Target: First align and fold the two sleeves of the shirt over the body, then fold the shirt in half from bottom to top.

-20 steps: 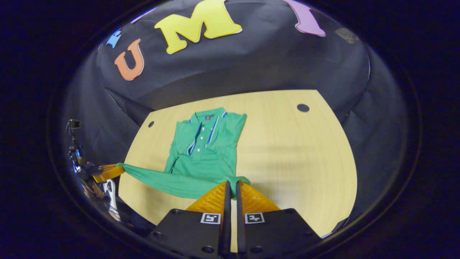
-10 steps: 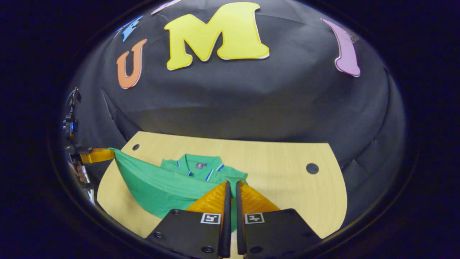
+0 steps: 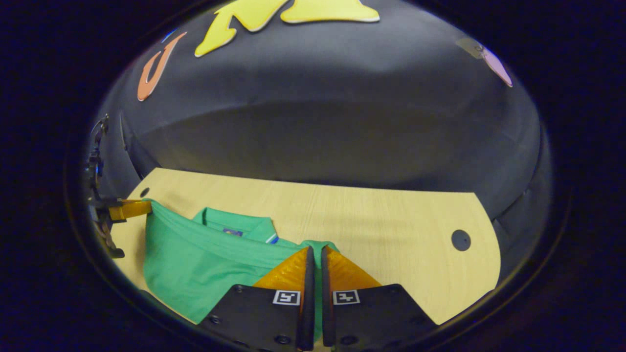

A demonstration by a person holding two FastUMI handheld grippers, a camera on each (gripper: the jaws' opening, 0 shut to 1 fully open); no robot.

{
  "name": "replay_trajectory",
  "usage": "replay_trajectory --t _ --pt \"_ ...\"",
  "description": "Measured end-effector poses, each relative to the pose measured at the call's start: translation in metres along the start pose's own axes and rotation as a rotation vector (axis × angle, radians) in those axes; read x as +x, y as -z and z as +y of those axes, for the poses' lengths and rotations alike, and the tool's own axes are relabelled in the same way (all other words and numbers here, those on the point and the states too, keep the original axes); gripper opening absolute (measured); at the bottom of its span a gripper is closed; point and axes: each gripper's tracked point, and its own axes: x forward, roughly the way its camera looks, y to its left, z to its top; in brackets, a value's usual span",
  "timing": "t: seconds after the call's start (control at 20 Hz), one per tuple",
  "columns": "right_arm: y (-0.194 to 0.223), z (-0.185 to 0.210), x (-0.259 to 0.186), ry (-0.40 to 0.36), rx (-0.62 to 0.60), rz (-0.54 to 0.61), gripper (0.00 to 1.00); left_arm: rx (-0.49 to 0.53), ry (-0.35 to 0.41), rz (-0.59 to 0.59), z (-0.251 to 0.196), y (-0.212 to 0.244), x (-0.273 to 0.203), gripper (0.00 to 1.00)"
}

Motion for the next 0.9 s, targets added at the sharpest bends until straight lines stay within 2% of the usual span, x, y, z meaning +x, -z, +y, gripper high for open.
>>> replay_trajectory --t 0.15,0.2,0.3,0.35,0.45,0.5,0.55,0.6,0.65,0.7,0.75,0.8,0.85,0.9 --pt "0.017 -0.001 0.015 0.013 -0.032 0.029 0.10 0.011 -0.034 0.073 0.004 0.026 0.020 0.05" --pt "0.019 0.001 0.016 0.017 -0.036 0.035 0.05 0.036 -0.047 0.049 0.005 0.021 0.017 0.08" --pt "0.019 0.000 0.017 0.025 -0.025 0.044 0.13 0.064 -0.055 0.066 0.002 0.020 0.016 0.10" --pt "0.018 -0.003 0.015 0.034 -0.019 0.041 0.13 0.082 -0.065 0.080 -0.003 0.019 0.011 0.13" --pt "0.005 -0.001 0.000 0.027 0.004 0.007 0.28 0.085 -0.062 0.053 -0.014 0.008 -0.003 0.29" --pt "-0.001 -0.002 -0.009 0.038 0.013 -0.014 0.35 0.075 -0.064 0.023 -0.017 -0.002 -0.011 0.52" --pt "-0.005 -0.005 -0.019 0.055 0.017 -0.031 0.57 0.061 -0.071 -0.003 -0.014 -0.010 -0.020 0.60" --pt "-0.012 -0.010 -0.031 0.088 0.016 -0.054 0.63 0.047 -0.086 -0.027 -0.014 -0.019 -0.033 0.80" --pt "-0.019 -0.011 -0.043 0.110 0.012 -0.083 0.78 0.029 -0.090 -0.052 -0.015 -0.027 -0.045 1.00" --pt "-0.027 -0.012 -0.057 0.124 0.007 -0.114 0.81 0.006 -0.080 -0.075 -0.021 -0.034 -0.057 0.99" --pt "-0.035 -0.010 -0.074 0.133 0.008 -0.144 0.75 -0.011 -0.072 -0.099 -0.024 -0.042 -0.072 0.99" --pt "-0.044 -0.008 -0.094 0.137 0.014 -0.176 0.82 -0.016 -0.073 -0.128 -0.026 -0.052 -0.089 0.99" --pt "-0.053 -0.005 -0.116 0.139 0.021 -0.214 0.76 -0.009 -0.074 -0.163 -0.028 -0.061 -0.108 1.00" --pt "-0.064 -0.001 -0.141 0.138 0.033 -0.259 0.83 0.003 -0.075 -0.205 -0.034 -0.075 -0.133 1.00"
